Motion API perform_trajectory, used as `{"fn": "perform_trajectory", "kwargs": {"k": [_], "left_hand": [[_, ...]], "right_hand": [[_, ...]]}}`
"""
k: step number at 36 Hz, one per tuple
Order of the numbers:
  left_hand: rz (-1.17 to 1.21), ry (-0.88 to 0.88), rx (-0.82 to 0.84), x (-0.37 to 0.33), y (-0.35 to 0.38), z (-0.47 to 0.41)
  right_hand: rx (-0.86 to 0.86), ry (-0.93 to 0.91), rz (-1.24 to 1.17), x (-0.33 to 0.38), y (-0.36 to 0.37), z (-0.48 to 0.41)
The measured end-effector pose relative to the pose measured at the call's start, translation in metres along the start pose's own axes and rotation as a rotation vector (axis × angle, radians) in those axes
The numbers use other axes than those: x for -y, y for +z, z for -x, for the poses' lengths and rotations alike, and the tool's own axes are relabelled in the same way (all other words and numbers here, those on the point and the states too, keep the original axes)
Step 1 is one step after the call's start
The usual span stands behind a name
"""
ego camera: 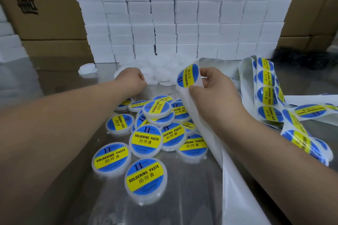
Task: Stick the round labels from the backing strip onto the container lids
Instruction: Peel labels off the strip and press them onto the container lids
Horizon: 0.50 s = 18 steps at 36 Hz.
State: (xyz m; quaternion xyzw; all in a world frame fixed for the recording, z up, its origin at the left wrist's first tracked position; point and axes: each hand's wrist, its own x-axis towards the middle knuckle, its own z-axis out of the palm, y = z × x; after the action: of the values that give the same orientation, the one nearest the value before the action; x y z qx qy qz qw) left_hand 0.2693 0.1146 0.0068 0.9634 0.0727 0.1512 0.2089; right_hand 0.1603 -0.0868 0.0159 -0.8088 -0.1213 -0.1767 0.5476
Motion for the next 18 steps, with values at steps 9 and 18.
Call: {"fn": "perform_trajectory", "kwargs": {"k": [9, 18], "left_hand": [[0.344, -0.149, -0.183, -0.01, 0.0, 0.0], [1.111, -0.14, -0.188, -0.068, -0.04, 0.056]], "right_hand": [[-0.03, 0.026, 0.048, -0.004, 0.0, -0.005], [-0.027, -0.01, 0.047, -0.001, 0.001, -0.004]]}}
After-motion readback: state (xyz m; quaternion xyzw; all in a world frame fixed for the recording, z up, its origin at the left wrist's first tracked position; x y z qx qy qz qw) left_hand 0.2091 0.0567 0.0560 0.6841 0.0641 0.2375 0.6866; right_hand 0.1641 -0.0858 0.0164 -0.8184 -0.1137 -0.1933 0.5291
